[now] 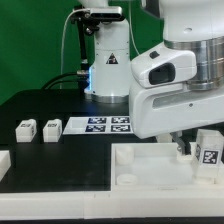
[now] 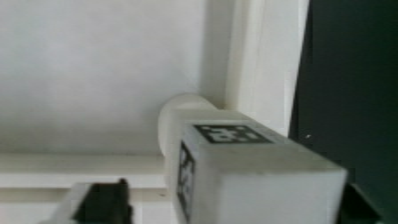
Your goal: Assemble one leg
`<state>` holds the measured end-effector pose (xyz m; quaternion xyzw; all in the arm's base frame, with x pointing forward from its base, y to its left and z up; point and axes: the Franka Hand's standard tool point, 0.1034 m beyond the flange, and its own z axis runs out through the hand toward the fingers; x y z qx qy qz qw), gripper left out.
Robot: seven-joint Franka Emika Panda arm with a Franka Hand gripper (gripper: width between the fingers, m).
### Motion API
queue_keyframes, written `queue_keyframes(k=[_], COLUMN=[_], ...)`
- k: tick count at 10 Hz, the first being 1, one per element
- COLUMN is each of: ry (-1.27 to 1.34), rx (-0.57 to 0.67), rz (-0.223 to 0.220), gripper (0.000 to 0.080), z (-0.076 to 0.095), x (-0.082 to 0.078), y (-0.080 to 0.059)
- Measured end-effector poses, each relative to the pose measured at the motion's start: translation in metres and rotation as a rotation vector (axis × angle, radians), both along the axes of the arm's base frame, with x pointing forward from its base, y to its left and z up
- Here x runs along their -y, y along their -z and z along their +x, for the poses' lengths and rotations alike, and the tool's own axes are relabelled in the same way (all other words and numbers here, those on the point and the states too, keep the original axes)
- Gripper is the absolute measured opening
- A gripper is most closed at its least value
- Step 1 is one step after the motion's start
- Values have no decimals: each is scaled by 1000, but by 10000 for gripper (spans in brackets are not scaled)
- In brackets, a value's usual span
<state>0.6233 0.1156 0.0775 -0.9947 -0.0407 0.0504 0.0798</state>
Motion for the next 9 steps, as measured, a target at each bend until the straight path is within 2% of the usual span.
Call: queue_keyframes(k=[1,6,9], ry=[110,606,988], rx=[-16,-69,-117], rz=[-15,-60,-40], gripper=[296,296,296], z=[1,3,6], x=[3,6,9], y=[0,4,4])
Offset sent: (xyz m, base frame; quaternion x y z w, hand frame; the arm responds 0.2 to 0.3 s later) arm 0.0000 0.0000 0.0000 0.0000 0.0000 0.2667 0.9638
